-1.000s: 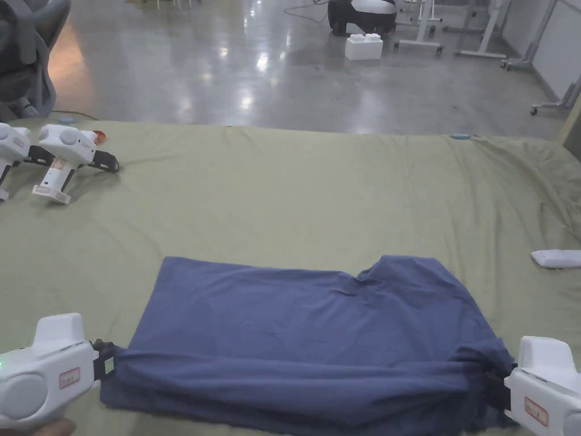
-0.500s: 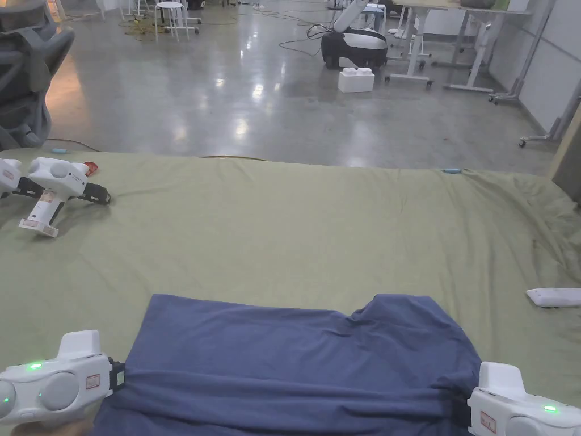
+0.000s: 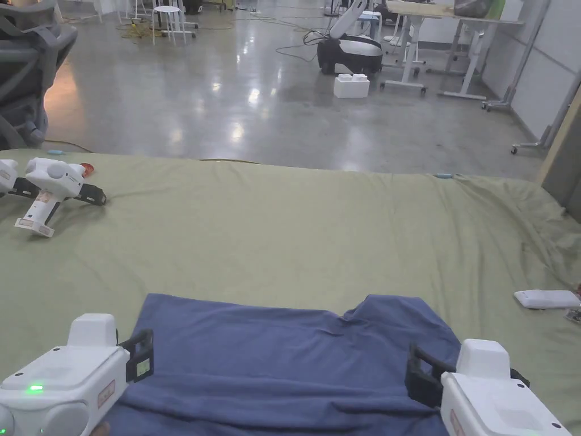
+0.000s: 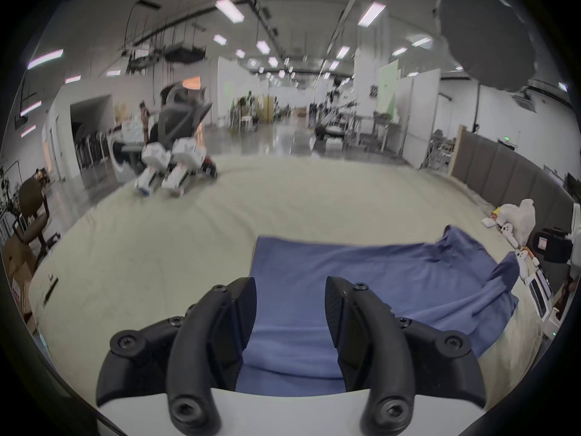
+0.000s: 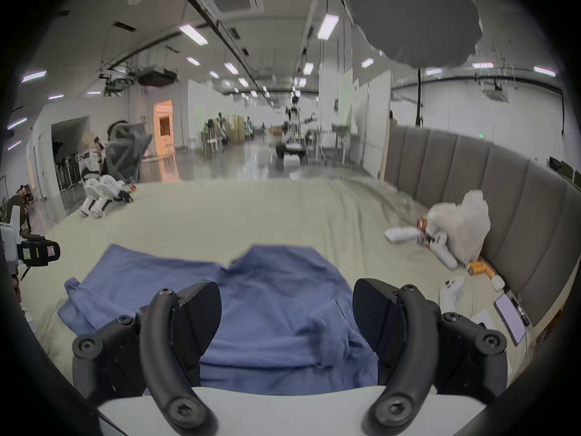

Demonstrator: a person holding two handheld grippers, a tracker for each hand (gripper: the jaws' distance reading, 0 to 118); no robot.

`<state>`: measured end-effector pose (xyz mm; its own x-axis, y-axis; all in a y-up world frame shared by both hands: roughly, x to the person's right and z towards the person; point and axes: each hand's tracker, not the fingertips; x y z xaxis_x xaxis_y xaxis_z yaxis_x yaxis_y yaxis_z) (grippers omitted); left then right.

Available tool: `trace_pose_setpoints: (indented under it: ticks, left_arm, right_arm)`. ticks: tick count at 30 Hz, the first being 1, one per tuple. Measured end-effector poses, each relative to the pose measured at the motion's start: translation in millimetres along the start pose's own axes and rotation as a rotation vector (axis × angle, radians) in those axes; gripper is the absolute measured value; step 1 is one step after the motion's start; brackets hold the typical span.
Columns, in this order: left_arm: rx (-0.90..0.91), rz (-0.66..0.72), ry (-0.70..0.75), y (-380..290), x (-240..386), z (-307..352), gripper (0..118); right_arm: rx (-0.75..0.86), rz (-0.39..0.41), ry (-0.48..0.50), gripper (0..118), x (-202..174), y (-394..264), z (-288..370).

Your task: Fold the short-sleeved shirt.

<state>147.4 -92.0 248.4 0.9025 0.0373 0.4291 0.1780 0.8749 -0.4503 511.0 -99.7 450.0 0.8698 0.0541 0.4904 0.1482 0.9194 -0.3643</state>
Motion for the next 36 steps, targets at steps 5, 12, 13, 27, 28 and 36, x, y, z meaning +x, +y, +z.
trace_pose_setpoints:
  ticks: [5,12,13,27,28,36]
  left_arm:
    - [0.192,-0.057,0.042,8.1,26.5,29.8,32]
    - [0.299,-0.05,0.1,3.9,39.4,59.3,1]
    - [0.297,-0.063,0.093,2.8,38.5,60.3,0]
    - [0.076,-0.021,0.117,-36.2,-40.9,43.9,0]
    - [0.032,0.007,0.118,-35.5,-41.6,44.3,0]
    - [-0.352,0.087,0.093,-62.9,-85.5,-23.2,14]
  right_arm:
    - [0.162,-0.027,-0.006,69,-29.5,10.5,29.6]
    - [0.284,-0.035,-0.021,3,-44.6,20.2,55.1]
    - [0.285,-0.026,-0.021,2,-45.3,20.0,56.1]
    - [0.263,-0.035,-0.013,0,-41.1,6.2,52.8]
    - [0.255,-0.032,-0.009,0,-41.1,4.9,51.6]
    - [0.186,-0.018,0.005,0,-37.4,-10.3,46.7]
